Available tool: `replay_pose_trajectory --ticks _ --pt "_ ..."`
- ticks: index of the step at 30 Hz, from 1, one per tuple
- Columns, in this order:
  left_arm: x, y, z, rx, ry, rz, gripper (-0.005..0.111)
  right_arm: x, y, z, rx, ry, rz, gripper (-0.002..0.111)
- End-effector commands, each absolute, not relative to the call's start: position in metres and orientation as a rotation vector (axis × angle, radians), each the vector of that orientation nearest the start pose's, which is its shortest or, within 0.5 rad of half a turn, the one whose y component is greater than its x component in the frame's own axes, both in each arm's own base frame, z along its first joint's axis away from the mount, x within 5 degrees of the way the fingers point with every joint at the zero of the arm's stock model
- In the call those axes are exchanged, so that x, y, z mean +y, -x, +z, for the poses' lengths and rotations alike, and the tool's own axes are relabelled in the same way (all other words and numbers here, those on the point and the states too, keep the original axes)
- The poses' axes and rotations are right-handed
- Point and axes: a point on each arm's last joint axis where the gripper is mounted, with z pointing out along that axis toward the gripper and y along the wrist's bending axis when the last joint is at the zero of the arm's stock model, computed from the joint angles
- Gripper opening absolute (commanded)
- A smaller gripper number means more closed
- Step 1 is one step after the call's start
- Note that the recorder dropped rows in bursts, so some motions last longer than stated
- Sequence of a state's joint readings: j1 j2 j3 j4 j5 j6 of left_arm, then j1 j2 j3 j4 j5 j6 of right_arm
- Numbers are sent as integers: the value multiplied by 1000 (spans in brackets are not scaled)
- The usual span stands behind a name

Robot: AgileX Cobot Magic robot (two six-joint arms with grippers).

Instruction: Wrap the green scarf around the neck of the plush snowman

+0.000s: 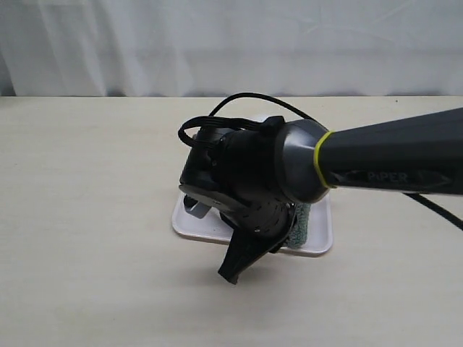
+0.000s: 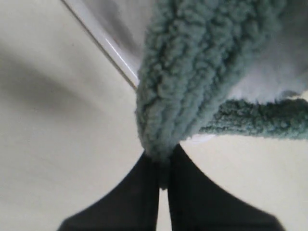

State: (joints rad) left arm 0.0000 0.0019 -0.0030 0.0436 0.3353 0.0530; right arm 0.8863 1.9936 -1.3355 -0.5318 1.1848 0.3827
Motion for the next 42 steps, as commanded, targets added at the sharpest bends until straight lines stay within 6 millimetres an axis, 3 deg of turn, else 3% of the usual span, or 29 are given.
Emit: replay_pose_trajectory --ticks 1,7,16,19,26,28,29,31,34,37,42 --pt "1 -54 184 1805 -73 75 0 256 -265 168 2679 1089 -693 5" --pt "1 -54 184 1805 -73 75 0 255 -265 172 2662 1095 -710 5" --pt "1 -54 184 1805 -73 75 0 254 -249 193 2784 1103 -548 47" --pt "1 -54 184 1805 -73 75 0 255 -246 204 2799 1101 -495 50" --pt "1 -54 184 1808 -73 75 0 255 -246 246 2710 1032 -370 48" --pt "1 -54 184 1808 -73 75 0 262 -250 267 2588 996 -223 35" --pt "1 -54 184 1808 -73 75 0 267 -254 276 2525 984 -166 18" --pt "1 -54 184 1808 -73 75 0 270 -264 283 2432 955 -175 4" --pt "1 -54 184 1808 -73 75 0 272 -285 287 2420 850 -170 4" --pt "1 -54 184 1808 -73 75 0 268 -320 287 2454 712 -174 4" --pt "1 -54 184 1808 -73 75 0 265 -349 261 2494 651 -219 4"
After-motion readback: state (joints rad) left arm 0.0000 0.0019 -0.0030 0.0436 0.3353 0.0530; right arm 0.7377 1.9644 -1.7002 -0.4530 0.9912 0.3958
